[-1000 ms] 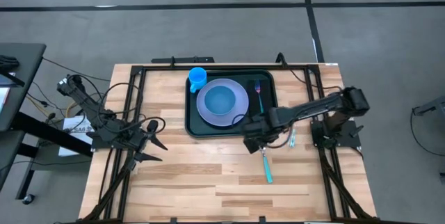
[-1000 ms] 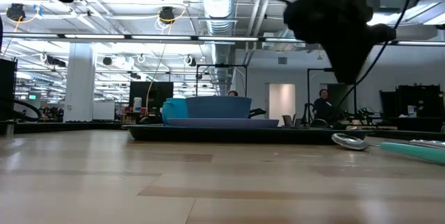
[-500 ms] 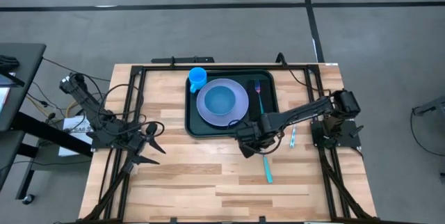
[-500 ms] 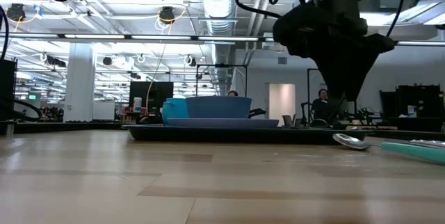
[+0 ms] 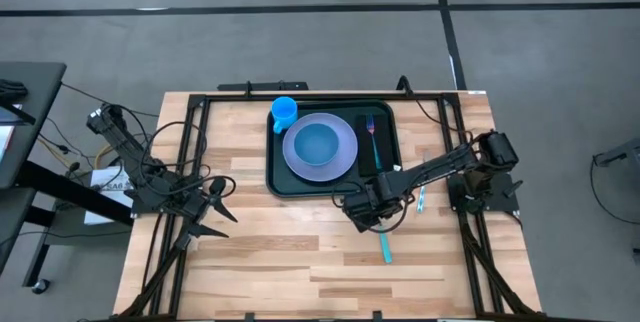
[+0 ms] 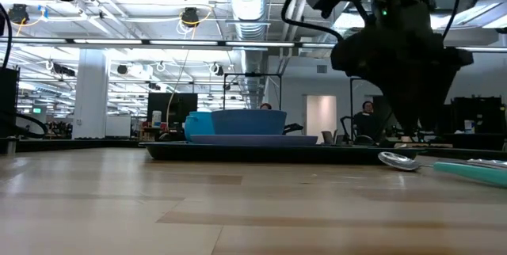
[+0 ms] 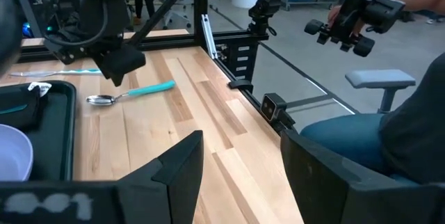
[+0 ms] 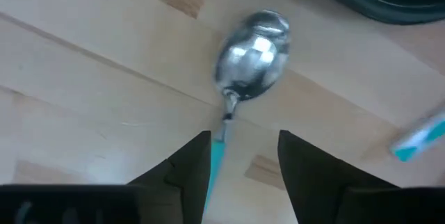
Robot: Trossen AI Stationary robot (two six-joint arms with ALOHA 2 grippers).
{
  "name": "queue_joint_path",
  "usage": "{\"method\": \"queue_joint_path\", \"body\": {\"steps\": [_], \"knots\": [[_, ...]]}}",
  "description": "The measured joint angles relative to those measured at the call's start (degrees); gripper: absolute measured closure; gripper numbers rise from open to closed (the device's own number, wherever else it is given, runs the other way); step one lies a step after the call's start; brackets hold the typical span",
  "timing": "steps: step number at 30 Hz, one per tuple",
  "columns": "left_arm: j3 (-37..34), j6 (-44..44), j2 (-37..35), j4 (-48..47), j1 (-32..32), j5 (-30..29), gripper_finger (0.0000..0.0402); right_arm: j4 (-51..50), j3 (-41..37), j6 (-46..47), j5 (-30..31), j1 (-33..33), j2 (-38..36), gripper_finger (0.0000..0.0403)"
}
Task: Set up tray
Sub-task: Put the blue spoon to the left of the purple fork on the black table napkin
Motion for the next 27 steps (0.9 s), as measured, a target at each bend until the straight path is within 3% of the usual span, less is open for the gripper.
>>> {"method": "queue_joint_path", "body": {"steps": [27], "knots": [[0.0,-0.6,0.0,0.0,0.0,0.1,0.0221,15.4,-9.8,2.7,-1.1,1.0,0.0,0.0233]]}}
